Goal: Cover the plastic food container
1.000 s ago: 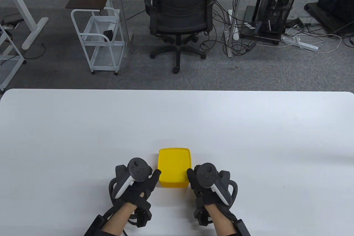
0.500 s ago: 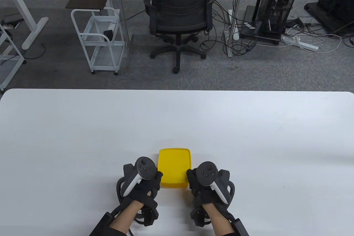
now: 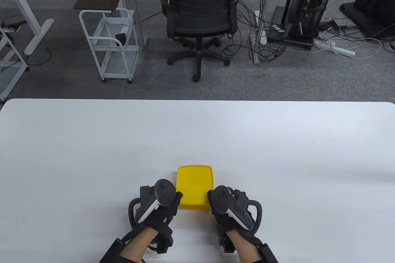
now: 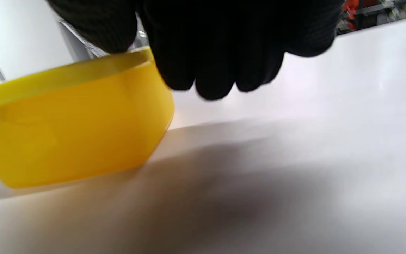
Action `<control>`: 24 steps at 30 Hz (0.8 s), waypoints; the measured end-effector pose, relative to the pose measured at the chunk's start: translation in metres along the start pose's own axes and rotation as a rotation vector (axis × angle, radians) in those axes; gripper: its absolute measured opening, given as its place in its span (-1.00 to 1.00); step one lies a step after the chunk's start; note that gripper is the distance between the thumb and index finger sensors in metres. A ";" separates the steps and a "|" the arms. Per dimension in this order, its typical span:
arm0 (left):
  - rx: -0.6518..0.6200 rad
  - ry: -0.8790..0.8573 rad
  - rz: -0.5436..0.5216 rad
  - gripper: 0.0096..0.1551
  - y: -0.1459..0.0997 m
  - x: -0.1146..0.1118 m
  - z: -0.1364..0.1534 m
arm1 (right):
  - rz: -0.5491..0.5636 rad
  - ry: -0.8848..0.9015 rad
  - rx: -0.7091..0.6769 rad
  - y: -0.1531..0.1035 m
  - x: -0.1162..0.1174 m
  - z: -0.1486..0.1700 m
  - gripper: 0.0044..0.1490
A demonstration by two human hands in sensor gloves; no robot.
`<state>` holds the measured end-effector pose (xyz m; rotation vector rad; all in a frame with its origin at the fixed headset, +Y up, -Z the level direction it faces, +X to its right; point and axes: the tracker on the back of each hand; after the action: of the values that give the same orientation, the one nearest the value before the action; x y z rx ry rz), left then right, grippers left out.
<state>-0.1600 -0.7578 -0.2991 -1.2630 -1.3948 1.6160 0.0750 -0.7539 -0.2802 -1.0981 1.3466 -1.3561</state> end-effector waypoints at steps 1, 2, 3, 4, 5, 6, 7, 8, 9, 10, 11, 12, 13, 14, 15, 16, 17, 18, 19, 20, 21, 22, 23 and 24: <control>-0.035 -0.006 -0.023 -0.32 -0.002 0.005 0.002 | 0.038 -0.006 -0.031 -0.002 -0.003 0.003 -0.31; -0.060 -0.006 -0.082 -0.29 -0.007 0.014 0.005 | 0.108 -0.025 -0.026 -0.006 -0.011 0.007 -0.27; -0.075 0.001 -0.119 -0.27 -0.010 0.019 0.008 | 0.134 -0.027 -0.032 -0.007 -0.016 0.010 -0.24; -0.103 0.018 -0.144 -0.25 -0.014 0.024 0.011 | 0.144 -0.021 -0.061 -0.009 -0.022 0.015 -0.20; -0.108 0.047 -0.149 -0.22 -0.016 0.028 0.014 | 0.142 -0.006 -0.081 -0.010 -0.027 0.018 -0.16; -0.110 0.067 -0.147 -0.19 -0.018 0.030 0.016 | 0.140 0.004 -0.083 -0.010 -0.029 0.021 -0.14; -0.110 0.095 -0.134 -0.17 -0.019 0.032 0.021 | 0.139 0.009 -0.079 -0.010 -0.031 0.024 -0.13; -0.106 0.110 -0.127 -0.15 -0.019 0.033 0.025 | 0.139 -0.002 -0.068 -0.008 -0.032 0.028 -0.12; -0.093 0.123 -0.105 -0.15 -0.017 0.034 0.030 | 0.129 -0.032 -0.053 -0.007 -0.032 0.031 -0.14; -0.080 0.123 -0.080 -0.13 -0.015 0.033 0.034 | 0.106 -0.060 -0.052 -0.005 -0.031 0.034 -0.13; -0.052 0.128 -0.029 -0.10 -0.011 0.031 0.040 | 0.053 -0.101 -0.055 -0.002 -0.029 0.038 -0.10; -0.043 0.138 0.000 -0.06 -0.009 0.029 0.043 | 0.032 -0.111 -0.053 -0.001 -0.027 0.040 -0.07; -0.033 0.172 0.034 -0.04 -0.006 0.026 0.048 | -0.022 -0.128 -0.051 0.001 -0.023 0.044 -0.03; -0.023 0.204 0.052 -0.01 -0.004 0.025 0.050 | -0.061 -0.130 -0.053 0.003 -0.020 0.047 0.00; -0.015 0.239 0.067 0.02 -0.001 0.023 0.054 | -0.098 -0.120 -0.053 0.005 -0.017 0.050 0.02; -0.012 0.247 0.072 0.03 0.001 0.022 0.056 | -0.110 -0.112 -0.054 0.006 -0.015 0.051 0.04; -0.004 0.249 0.080 0.03 0.003 0.021 0.057 | -0.124 -0.100 -0.054 0.008 -0.012 0.053 0.05; 0.000 0.239 0.091 0.03 0.004 0.020 0.059 | -0.130 -0.095 -0.053 0.009 -0.010 0.053 0.04; -0.002 0.230 0.099 0.03 0.006 0.019 0.060 | -0.137 -0.091 -0.048 0.010 -0.009 0.054 0.04; -0.002 0.225 0.101 0.02 0.007 0.018 0.061 | -0.142 -0.090 -0.047 0.011 -0.007 0.055 0.04; -0.003 0.224 0.102 0.02 0.007 0.017 0.061 | -0.148 -0.087 -0.048 0.012 -0.006 0.055 0.04; -0.003 0.222 0.105 0.02 0.008 0.016 0.061 | -0.154 -0.077 -0.047 0.013 -0.005 0.056 0.04; -0.006 0.221 0.108 0.02 0.008 0.015 0.061 | -0.155 -0.071 -0.048 0.013 -0.004 0.056 0.04; -0.007 0.223 0.112 0.01 0.008 0.014 0.061 | -0.164 -0.069 -0.050 0.014 -0.002 0.057 0.03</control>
<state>-0.2207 -0.7677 -0.3125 -1.4990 -1.2123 1.4901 0.1310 -0.7631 -0.2930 -1.3011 1.2687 -1.3944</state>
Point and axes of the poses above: the tracker on the back of each hand, its own z axis roughly to the little-finger side, its own y axis roughly from the wrist to the fingertips, x = y × z, and after that the axes turned 3 degrees about x, right-handed
